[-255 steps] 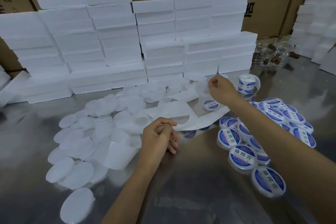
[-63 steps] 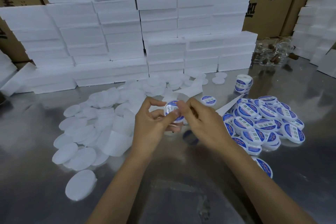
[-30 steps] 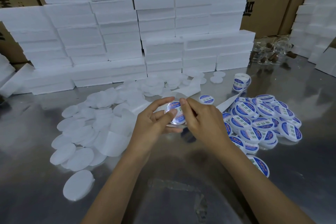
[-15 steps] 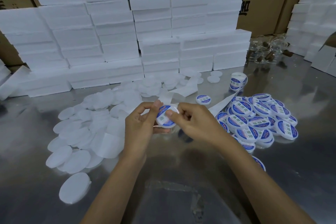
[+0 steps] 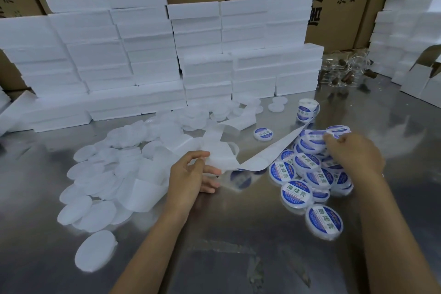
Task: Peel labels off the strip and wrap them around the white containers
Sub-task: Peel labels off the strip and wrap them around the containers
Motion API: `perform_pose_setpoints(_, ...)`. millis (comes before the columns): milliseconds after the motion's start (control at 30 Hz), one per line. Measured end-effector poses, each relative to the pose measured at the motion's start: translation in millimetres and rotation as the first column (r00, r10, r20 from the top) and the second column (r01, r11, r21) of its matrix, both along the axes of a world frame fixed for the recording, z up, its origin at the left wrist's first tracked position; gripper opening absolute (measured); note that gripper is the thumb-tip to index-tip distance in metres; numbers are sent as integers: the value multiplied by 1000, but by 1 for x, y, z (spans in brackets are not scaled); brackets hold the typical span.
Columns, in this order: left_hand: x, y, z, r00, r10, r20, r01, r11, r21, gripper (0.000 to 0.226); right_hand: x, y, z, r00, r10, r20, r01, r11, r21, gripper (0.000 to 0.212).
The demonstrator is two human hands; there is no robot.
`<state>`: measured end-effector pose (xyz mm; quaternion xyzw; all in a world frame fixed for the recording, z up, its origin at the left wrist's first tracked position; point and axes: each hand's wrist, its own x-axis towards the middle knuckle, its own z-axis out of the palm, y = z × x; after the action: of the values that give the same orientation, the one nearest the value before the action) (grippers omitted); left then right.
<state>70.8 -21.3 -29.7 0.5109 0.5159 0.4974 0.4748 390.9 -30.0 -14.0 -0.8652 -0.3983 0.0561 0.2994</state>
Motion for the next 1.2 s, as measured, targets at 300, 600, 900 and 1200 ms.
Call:
perform_pose_setpoints(300,-1,0,1,995,25,-101,-18,997,69,21,-53,6,6,990,74,120,-104,956,275,35)
perform_pose_setpoints(600,-37,49,61,880,417,-226,-288,849,443,24,-129,10,-8,858,388,337,-469,859,206,30)
perform_pose_setpoints(900,-63,146,38,504,66,-861,-194,980,-39,71,-127,17,-12,855,425,296,-502,822,269,30)
perform_pose_setpoints(1200,-68,149,33,666,265,-698,-280,955,96,41,-122,21,-11,872,444,209,-489,816,308,31)
